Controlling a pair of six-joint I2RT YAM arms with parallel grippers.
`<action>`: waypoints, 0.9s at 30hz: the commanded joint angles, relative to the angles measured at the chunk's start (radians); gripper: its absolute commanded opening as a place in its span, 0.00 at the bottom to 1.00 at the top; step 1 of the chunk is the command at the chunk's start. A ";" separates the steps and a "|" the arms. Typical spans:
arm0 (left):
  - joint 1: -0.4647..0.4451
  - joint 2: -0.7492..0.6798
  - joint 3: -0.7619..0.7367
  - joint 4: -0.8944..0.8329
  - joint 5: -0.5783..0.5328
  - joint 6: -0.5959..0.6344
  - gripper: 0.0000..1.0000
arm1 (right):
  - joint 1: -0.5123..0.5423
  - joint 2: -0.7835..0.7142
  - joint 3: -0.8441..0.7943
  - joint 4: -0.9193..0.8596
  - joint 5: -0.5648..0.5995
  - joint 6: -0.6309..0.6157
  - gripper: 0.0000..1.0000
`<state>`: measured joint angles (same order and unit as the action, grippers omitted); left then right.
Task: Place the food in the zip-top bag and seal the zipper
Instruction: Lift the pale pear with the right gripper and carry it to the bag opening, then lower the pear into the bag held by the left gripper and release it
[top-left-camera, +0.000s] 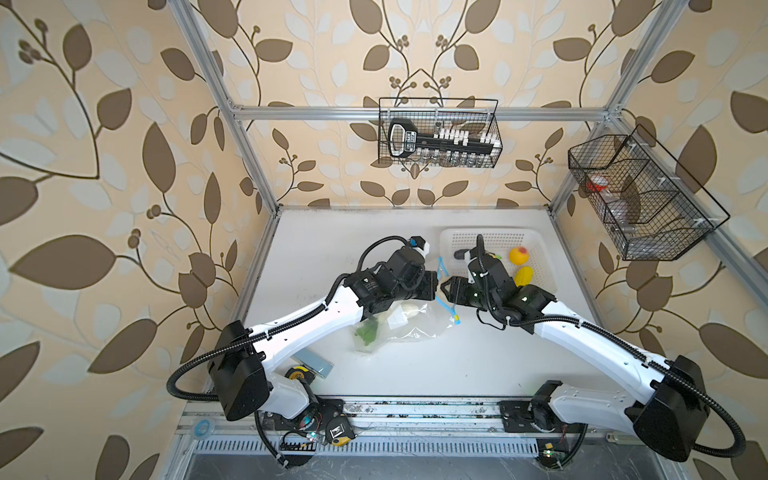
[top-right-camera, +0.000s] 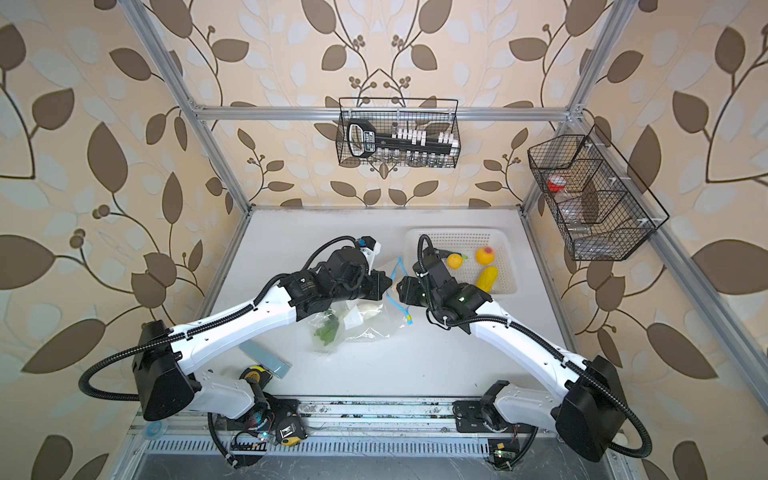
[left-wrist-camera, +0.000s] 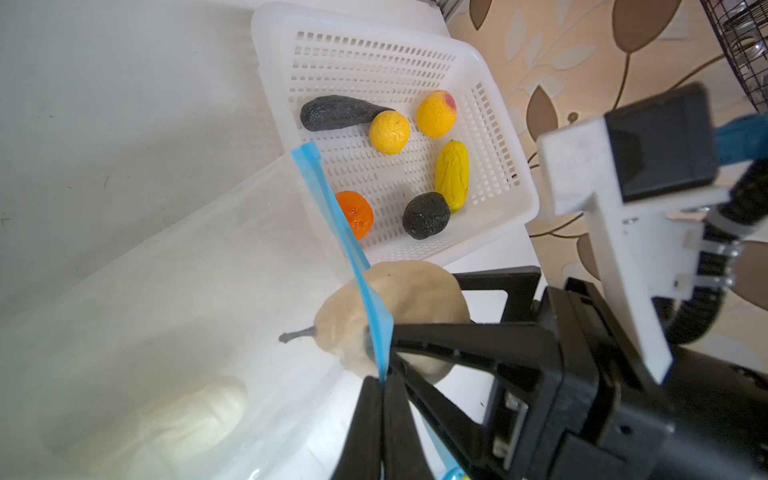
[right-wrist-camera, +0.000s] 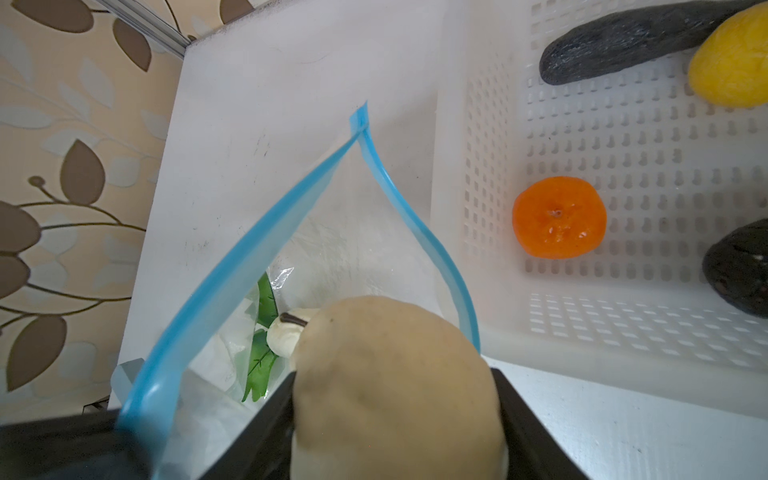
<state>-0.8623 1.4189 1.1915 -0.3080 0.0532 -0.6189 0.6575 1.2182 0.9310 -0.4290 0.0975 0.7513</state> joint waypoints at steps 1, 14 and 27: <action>0.008 -0.024 0.018 0.044 0.008 -0.010 0.00 | 0.011 0.017 0.036 0.022 0.018 0.017 0.59; 0.008 -0.047 0.000 0.048 -0.001 -0.010 0.00 | 0.036 0.061 0.031 0.038 0.034 0.015 0.59; 0.008 -0.053 -0.001 0.050 0.002 -0.008 0.00 | 0.042 0.089 0.023 0.032 0.048 0.005 0.61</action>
<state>-0.8623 1.4147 1.1912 -0.3016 0.0528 -0.6277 0.6930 1.2938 0.9340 -0.3988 0.1246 0.7582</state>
